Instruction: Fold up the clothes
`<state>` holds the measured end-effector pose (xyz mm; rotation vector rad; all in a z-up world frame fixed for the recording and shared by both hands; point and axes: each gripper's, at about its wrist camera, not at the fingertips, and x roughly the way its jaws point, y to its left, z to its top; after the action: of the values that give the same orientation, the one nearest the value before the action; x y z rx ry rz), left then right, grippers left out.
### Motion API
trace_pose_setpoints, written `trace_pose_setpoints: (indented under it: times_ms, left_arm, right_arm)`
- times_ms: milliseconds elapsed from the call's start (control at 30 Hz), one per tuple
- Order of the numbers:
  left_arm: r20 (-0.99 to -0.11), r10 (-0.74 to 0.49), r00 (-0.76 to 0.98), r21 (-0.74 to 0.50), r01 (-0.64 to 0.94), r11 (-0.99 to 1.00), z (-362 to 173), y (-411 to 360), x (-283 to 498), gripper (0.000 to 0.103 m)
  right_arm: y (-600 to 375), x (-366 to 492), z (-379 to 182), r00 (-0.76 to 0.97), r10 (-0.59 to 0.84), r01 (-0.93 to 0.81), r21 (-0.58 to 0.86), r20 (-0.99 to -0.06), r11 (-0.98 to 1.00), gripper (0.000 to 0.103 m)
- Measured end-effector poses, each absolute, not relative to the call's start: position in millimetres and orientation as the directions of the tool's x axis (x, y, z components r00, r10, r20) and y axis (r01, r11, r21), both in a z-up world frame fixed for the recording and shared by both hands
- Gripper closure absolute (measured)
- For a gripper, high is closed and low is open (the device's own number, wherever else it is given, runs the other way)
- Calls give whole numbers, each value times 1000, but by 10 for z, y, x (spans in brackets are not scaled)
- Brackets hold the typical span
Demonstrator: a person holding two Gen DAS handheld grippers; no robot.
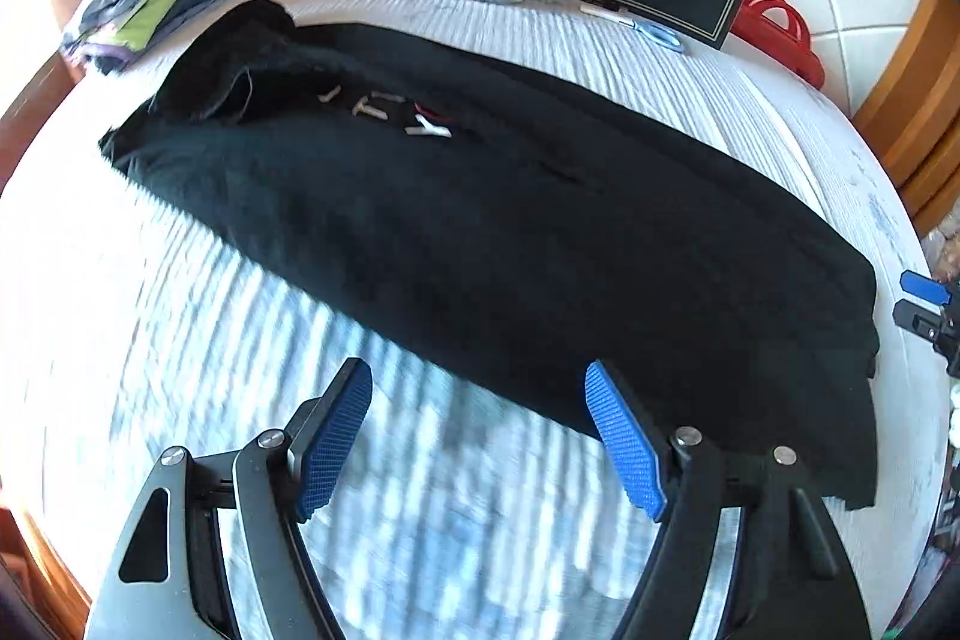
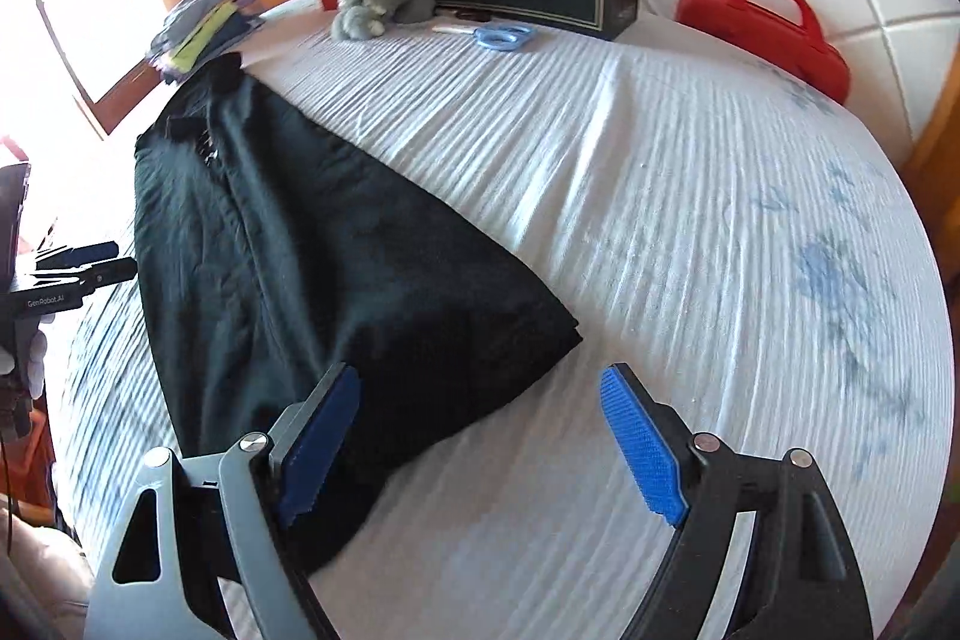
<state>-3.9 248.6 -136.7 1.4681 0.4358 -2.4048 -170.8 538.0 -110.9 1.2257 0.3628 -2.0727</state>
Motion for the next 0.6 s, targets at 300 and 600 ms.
trace_pose_setpoints:
  times_ms: [300, 600]
  left_arm:
    - [-893, -78, -444, -153, 462, -873, -1222, 3586, 101, 26]
    - [-887, -235, -399, -101, 661, -744, -1248, 4274, 13, 26]
  right_arm:
    - [5518, -1687, -1067, -239, -461, 827, 70, -855, -558, 38]
    - [5442, -1997, -1189, -116, -533, 955, 54, -838, -293, 38]
